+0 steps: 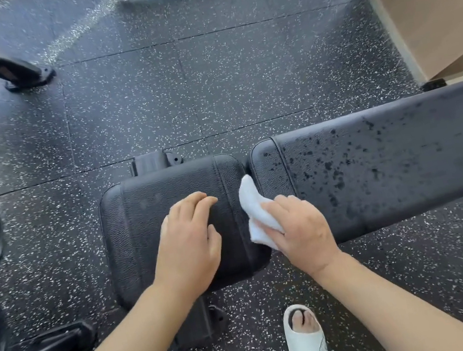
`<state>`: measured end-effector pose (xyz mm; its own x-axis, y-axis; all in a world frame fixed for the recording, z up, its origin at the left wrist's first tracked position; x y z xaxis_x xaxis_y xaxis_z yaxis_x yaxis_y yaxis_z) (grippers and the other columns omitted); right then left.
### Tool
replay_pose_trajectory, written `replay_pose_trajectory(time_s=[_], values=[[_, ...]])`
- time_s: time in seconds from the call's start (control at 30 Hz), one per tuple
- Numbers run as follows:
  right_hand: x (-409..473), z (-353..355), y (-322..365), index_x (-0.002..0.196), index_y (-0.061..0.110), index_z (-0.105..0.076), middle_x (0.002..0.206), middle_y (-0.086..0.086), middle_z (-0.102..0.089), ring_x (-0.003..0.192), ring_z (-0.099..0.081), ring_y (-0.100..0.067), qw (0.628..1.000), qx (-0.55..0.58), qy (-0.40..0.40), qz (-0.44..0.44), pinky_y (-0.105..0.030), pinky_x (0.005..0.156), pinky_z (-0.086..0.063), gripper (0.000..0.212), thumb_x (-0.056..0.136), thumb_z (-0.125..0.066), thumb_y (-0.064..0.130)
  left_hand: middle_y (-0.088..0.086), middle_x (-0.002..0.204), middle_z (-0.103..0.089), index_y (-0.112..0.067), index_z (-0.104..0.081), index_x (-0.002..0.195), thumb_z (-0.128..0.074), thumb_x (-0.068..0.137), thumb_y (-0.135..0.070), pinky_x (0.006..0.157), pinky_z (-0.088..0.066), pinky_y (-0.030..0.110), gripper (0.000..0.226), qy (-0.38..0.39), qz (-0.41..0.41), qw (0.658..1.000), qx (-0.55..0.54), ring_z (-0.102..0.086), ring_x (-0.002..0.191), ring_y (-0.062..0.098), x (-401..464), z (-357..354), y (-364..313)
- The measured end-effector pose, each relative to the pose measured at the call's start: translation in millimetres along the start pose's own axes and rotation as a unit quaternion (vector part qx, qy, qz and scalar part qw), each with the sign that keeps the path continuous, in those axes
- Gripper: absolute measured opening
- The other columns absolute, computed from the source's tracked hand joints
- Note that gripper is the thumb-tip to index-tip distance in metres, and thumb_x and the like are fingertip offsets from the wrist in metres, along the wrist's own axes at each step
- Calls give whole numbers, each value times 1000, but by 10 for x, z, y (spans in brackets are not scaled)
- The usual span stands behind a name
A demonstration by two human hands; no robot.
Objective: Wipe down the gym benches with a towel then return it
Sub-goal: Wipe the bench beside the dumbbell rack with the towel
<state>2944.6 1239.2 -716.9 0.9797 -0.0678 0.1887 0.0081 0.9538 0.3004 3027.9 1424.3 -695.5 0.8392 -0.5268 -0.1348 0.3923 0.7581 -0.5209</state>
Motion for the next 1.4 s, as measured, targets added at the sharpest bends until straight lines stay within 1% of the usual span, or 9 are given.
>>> replay_pose_trajectory(time_s=[0.1, 0.2, 0.43, 0.57, 0.87, 1.03, 1.2, 1.3, 1.4], values=[[-85, 196, -179, 96, 19, -58, 79, 3, -44, 69, -45, -23, 996, 55, -38, -57, -39, 60, -40, 12, 99, -63, 29, 5, 147, -51, -13, -57, 139, -59, 90, -11, 116, -36, 49, 50, 4, -29, 999, 13, -44, 139, 29, 149, -196, -236], [-246, 284, -368, 98, 21, -58, 80, 6, -43, 71, -45, -22, 995, 63, -33, -72, -41, 61, -42, 15, 101, -61, 35, 7, 155, -42, -15, -49, 144, -53, 91, -19, 117, -32, 55, 53, 20, -26, 997, 64, -34, 148, 31, 341, -434, -369], [-443, 8, -470, 113, 15, -62, 87, -2, -49, 72, -47, -26, 999, -29, 26, -37, -42, 59, -45, 27, 95, -62, 36, 3, 170, -25, -18, -37, 157, -41, 95, -28, 126, -17, 57, 63, -29, 17, 990, 135, -13, 160, 26, 273, -869, -306], [119, -132, -552, 109, 14, -61, 87, -4, -49, 72, -46, -27, 999, -48, 8, -21, -40, 59, -41, 26, 91, -64, 32, 2, 170, -23, -20, -37, 157, -40, 93, -30, 126, -16, 57, 65, -43, 17, 988, 149, -12, 160, 25, 295, -934, -275], [1544, -250, -786, 91, 12, -59, 80, -7, -57, 70, -53, -31, 999, -25, -17, -33, -42, 58, -48, 19, 91, -68, 29, 3, 170, -25, -20, -39, 157, -44, 91, -29, 125, -18, 58, 67, -65, 13, 983, 172, -15, 159, 26, 306, -941, -282], [966, -204, -623, 97, 16, -57, 84, -4, -55, 73, -48, -29, 998, -39, -27, -28, -42, 62, -40, 16, 90, -65, 27, 3, 170, -24, -21, -38, 157, -47, 90, -29, 126, -16, 57, 68, -64, 14, 984, 165, -14, 160, 26, 297, -952, -243], [-399, -113, -438, 112, 17, -59, 88, 2, -48, 71, -42, -25, 999, -6, 48, 20, -39, 59, -35, 23, 91, -62, 25, 3, 171, -22, -21, -37, 158, -46, 91, -30, 126, -15, 57, 68, -60, 11, 987, 151, -13, 160, 26, 304, -966, -226], [-444, -107, -481, 108, 15, -59, 85, 1, -40, 69, -38, -24, 994, -7, 66, 88, -40, 56, -35, 22, 88, -64, 22, 3, 171, -22, -21, -35, 158, -46, 91, -30, 126, -14, 57, 68, -60, 7, 987, 148, -12, 160, 26, 311, -975, -219], [-174, -112, -508, 99, 13, -62, 81, -1, -42, 67, -37, -24, 989, -26, 73, 129, -40, 56, -35, 14, 89, -67, 22, 3, 170, -23, -21, -36, 158, -47, 92, -30, 127, -13, 56, 67, -63, 3, 987, 145, -13, 160, 26, 308, -970, -224]])
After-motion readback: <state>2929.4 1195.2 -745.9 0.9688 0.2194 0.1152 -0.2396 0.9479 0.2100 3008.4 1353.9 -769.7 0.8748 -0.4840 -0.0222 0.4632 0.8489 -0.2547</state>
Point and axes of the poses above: each hand's wrist, its own x-axis towards the middle knuckle, its own z-axis out of the back of the hand, y = z × x, the point moved 6 cm from there along x, towards the middle knuckle
